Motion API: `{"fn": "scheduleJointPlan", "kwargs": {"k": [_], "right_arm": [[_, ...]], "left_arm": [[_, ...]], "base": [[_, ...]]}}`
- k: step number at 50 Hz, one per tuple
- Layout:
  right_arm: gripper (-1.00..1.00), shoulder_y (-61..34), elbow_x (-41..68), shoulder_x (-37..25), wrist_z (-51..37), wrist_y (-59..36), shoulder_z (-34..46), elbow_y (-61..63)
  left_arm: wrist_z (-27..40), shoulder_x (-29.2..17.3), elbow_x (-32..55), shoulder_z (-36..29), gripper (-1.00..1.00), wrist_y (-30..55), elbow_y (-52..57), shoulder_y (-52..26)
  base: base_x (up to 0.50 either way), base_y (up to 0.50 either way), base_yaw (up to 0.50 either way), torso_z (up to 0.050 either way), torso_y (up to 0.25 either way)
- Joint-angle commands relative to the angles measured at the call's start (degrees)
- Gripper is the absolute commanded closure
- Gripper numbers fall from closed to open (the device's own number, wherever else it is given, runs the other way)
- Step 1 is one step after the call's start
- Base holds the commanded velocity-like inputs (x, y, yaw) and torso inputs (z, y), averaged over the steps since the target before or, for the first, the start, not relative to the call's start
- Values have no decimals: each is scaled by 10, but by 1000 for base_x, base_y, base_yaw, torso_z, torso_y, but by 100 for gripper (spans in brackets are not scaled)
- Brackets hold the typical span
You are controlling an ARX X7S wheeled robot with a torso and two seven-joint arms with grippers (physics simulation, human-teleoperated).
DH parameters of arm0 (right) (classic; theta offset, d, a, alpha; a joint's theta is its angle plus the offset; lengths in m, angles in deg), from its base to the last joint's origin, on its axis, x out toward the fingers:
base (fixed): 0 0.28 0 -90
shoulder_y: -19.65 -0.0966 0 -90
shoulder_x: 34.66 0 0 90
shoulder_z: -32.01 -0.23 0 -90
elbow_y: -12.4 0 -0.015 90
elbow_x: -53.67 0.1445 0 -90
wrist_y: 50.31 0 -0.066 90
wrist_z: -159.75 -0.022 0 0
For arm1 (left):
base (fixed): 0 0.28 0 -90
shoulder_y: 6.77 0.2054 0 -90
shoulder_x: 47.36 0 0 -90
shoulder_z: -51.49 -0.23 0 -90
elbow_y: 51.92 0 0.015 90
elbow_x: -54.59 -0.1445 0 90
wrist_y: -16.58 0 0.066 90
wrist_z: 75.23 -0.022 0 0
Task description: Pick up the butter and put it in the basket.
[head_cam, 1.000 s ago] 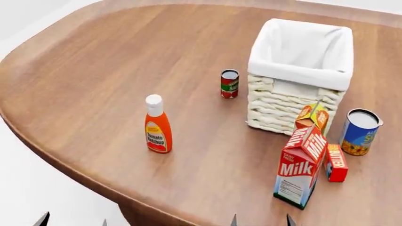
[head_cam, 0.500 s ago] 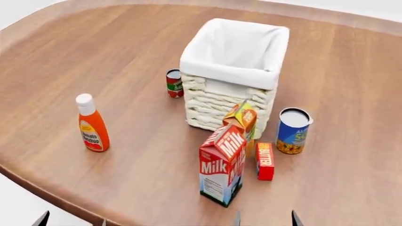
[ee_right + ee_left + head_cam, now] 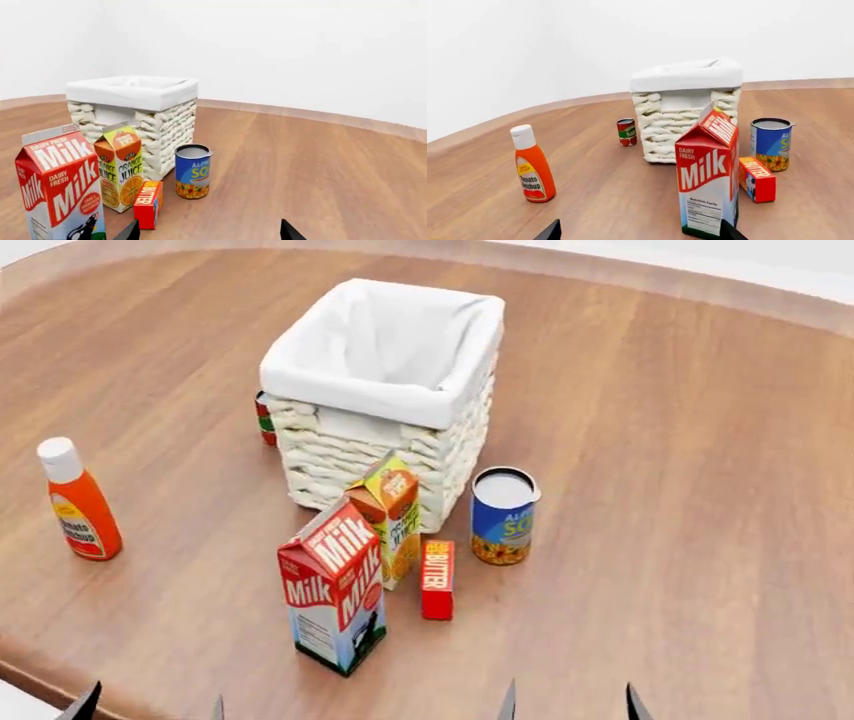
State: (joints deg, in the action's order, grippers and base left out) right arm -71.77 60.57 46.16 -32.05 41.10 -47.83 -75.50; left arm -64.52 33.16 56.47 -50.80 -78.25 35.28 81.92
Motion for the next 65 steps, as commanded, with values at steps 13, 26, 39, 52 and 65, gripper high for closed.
{"fn": "scheduleJointPlan", "kwargs": {"k": [13, 26, 39, 52, 65], "right_arm": [[-100, 24, -12, -2, -7, -31, -1, 36], [-100, 41, -10, -2, -11, -31, 12, 47], [-100, 42, -17, -3, -28, -38, 18, 59], [-100, 37, -14, -8, -35, -39, 19, 55], [-100, 35, -13, -12, -41, -43, 24, 55]], "left_arm": [[45, -9, 8, 75, -100, 246, 282, -95], [52, -18, 24, 94, -100, 248, 316, -79], [58, -21, 33, 102, -100, 254, 297, -95], [57, -26, 37, 99, -100, 234, 285, -101], [68, -28, 46, 113, -100, 246, 265, -123]], "base": [[395, 138, 0, 0, 0], [472, 165, 0, 0, 0], [335, 117, 0, 0, 0], [0, 0, 0, 0, -72], [0, 0, 0, 0, -250]]}}
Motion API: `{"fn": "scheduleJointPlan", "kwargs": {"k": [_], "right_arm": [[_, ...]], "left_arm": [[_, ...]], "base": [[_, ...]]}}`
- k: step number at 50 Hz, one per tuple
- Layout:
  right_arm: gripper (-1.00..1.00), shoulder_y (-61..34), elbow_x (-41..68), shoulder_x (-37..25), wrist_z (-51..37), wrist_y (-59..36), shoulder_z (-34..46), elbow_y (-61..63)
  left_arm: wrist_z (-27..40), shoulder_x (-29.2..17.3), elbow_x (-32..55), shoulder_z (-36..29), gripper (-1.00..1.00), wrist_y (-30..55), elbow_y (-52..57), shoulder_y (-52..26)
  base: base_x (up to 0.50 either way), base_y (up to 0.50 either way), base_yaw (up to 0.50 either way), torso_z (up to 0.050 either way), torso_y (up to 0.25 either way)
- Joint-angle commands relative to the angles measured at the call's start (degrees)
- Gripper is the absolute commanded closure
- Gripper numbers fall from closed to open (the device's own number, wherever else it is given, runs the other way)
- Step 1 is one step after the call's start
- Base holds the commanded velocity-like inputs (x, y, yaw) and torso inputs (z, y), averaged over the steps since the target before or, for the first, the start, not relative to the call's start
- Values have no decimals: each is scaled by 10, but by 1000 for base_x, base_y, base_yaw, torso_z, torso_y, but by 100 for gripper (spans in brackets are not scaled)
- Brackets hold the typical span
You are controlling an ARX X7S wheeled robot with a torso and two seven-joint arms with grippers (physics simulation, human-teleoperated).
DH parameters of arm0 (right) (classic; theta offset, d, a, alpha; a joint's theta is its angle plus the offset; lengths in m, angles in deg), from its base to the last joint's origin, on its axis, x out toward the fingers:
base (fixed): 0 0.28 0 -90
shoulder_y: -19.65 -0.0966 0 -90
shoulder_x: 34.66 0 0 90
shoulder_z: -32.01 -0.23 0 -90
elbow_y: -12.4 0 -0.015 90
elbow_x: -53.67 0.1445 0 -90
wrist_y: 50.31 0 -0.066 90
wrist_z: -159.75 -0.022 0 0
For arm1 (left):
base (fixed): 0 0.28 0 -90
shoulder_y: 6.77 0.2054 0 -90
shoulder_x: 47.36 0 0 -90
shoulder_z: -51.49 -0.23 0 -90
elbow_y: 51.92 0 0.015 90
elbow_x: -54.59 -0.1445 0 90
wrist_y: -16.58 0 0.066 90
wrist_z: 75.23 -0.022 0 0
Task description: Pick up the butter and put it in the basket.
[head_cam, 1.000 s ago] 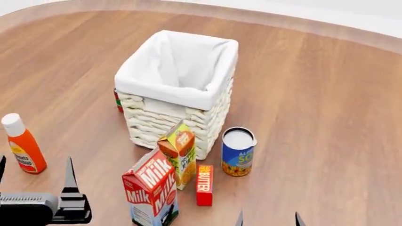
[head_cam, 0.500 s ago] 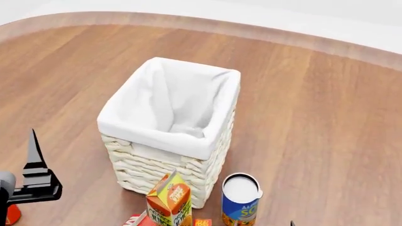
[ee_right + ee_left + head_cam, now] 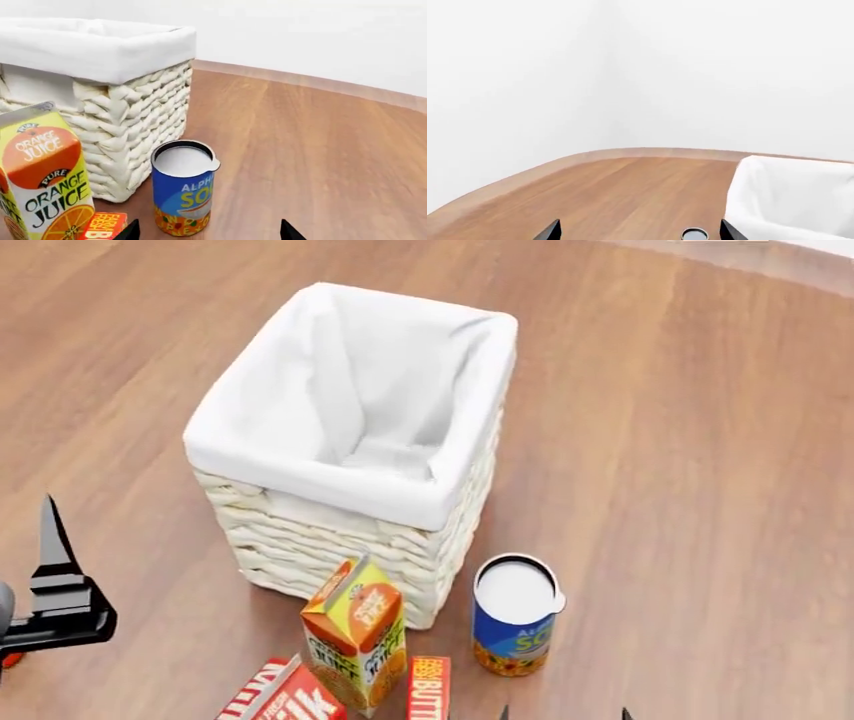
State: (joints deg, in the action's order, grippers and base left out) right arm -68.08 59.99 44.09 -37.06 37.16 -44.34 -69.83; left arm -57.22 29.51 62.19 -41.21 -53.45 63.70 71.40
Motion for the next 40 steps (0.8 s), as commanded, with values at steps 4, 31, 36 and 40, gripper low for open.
{"fn": "scheduleJointPlan", "kwargs": {"k": [4, 31, 36, 40], "right_arm": [[-100, -2, -6, 8, 7, -2, -11, -3], [-100, 30, -23, -8, -7, 19, 14, 29], [-100, 55, -35, -6, -7, 56, 36, 18], [-100, 29, -37, 2, 7, 59, 55, -4]], "left_arm": [[-2, 8, -11, 18, -100, -2, -22, -20], [13, 7, 10, 31, -100, 19, -22, -25], [18, 5, 13, 32, -100, 33, 4, -10], [19, 1, 19, 35, -100, 45, 24, -4]], "base": [[0, 0, 0, 0, -250], [0, 0, 0, 0, -187], [0, 0, 0, 0, 0], [0, 0, 0, 0, 0]]}}
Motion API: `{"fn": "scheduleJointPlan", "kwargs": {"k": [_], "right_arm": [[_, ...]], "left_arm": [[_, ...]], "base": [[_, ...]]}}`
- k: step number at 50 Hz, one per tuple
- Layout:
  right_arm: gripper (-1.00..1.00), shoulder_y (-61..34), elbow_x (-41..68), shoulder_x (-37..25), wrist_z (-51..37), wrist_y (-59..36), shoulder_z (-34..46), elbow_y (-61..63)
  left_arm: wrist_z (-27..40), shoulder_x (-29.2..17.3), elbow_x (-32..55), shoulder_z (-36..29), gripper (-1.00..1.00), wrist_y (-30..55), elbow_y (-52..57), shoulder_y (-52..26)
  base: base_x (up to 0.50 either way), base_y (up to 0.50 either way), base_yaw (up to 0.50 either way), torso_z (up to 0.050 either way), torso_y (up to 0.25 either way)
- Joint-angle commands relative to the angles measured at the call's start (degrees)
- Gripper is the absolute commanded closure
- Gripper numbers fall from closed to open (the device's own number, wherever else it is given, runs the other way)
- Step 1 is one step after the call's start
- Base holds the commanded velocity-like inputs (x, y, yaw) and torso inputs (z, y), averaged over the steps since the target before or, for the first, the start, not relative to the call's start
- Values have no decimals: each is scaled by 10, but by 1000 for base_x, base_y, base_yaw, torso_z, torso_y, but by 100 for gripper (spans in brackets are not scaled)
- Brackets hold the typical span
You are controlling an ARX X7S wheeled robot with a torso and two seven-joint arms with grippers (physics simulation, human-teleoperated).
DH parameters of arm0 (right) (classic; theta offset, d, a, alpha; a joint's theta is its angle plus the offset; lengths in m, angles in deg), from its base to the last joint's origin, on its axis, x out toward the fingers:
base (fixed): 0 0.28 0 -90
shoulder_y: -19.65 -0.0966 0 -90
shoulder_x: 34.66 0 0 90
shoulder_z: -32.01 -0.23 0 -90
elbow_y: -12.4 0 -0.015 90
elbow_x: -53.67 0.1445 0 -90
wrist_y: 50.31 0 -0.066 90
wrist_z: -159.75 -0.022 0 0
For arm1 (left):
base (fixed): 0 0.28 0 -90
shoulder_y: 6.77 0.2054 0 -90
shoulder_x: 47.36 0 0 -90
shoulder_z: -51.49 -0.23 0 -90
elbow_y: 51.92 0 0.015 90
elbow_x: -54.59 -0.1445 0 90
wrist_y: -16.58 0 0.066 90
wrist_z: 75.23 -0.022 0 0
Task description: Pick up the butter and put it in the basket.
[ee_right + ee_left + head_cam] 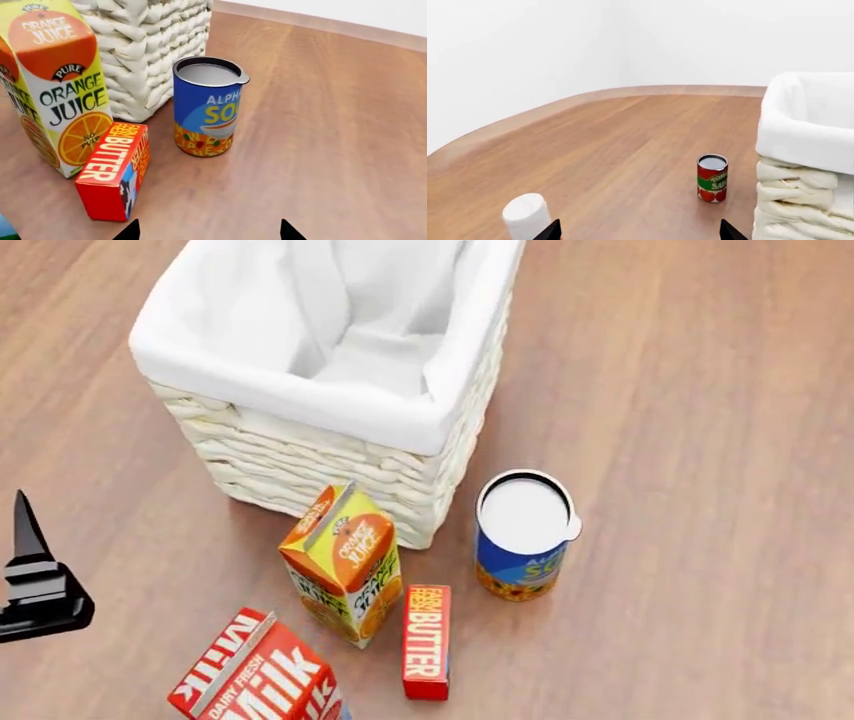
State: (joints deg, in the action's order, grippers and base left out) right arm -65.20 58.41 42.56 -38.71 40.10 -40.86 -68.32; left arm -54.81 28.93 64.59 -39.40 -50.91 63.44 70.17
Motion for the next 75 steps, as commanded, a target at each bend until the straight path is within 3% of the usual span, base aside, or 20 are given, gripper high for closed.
{"fn": "scheduleJointPlan", "kwargs": {"k": [1, 29, 51, 75], "right_arm": [[-100, -6, -20, 19, 27, 31, 23, -27], [-100, -105, 0, 37, 72, -8, 68, -80], [-100, -140, 17, 54, 70, 41, 71, -162], [-100, -182, 60, 61, 90, 34, 73, -222]], "left_arm": [[-5, 6, -4, 18, -100, 21, 27, 9], [9, 3, 14, 23, -100, 45, 54, 12], [15, -3, 24, 25, -100, 55, 63, 12], [25, -5, 36, 27, -100, 66, 82, 17]], "base": [[0, 0, 0, 0, 0], [0, 0, 0, 0, 0], [0, 0, 0, 0, 0], [0, 0, 0, 0, 0]]}}
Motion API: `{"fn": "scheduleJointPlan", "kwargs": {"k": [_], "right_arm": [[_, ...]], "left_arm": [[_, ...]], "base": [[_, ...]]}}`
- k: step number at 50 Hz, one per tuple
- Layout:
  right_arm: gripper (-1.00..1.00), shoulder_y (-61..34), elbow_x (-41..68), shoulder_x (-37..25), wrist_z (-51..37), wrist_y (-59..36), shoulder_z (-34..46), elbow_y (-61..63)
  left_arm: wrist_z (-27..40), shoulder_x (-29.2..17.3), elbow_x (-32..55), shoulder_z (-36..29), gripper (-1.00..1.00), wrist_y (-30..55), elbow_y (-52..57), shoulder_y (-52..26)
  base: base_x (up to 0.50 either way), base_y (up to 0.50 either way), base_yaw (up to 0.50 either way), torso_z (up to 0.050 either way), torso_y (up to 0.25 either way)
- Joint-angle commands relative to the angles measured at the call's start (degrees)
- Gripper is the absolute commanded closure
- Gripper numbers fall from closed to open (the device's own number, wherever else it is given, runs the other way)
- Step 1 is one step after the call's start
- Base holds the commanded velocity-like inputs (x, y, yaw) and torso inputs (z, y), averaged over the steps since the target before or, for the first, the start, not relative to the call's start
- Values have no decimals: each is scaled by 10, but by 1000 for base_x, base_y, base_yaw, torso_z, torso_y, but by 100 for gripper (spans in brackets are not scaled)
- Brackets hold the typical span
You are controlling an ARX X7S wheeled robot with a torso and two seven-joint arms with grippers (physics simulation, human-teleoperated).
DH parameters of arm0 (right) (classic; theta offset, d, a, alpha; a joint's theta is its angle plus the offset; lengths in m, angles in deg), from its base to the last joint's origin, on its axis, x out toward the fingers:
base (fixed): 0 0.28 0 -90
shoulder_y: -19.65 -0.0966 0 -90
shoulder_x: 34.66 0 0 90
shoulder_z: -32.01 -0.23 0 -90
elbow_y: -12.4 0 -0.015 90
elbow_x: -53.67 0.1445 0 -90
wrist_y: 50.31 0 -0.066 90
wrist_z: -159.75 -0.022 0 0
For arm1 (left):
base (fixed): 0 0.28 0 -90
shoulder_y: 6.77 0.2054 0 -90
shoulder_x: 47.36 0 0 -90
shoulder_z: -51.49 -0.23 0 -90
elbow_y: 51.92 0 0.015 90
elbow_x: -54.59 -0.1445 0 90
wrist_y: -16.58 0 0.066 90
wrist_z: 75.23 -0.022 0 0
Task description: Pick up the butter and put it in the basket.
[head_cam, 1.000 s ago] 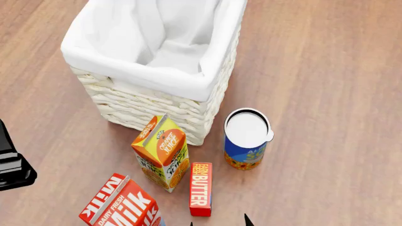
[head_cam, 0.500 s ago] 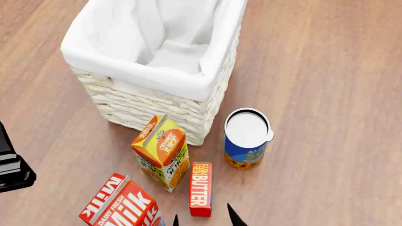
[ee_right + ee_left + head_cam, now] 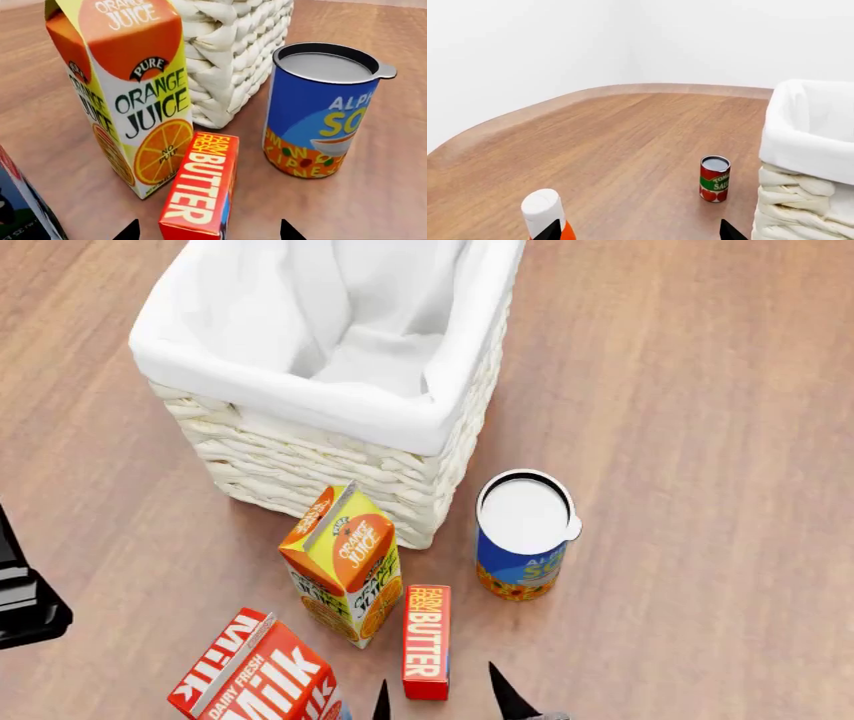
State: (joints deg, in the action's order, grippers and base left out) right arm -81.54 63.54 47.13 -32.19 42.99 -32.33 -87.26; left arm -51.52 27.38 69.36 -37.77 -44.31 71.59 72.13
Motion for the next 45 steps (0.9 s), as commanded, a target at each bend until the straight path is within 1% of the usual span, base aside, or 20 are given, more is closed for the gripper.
{"fn": "scheduleJointPlan", "kwargs": {"k": [1, 18, 31, 45], "right_arm": [[-100, -19, 9, 15, 26, 5, -11, -35], [-100, -47, 19, 15, 32, -2, -3, -68], [-100, -62, 24, 10, 33, -20, 6, -64], [-100, -67, 26, 10, 28, -14, 12, -70]], "left_arm": [[-7, 10, -11, 11, -100, 0, 1, -3], [-3, 8, -5, 9, -100, 2, 6, -1], [1, 5, -1, 8, -100, 3, 11, 1], [5, 2, 5, 10, -100, 7, 15, 0]], "base": [[0, 0, 0, 0, 0], [0, 0, 0, 0, 0], [0, 0, 0, 0, 0], [0, 0, 0, 0, 0]]}}
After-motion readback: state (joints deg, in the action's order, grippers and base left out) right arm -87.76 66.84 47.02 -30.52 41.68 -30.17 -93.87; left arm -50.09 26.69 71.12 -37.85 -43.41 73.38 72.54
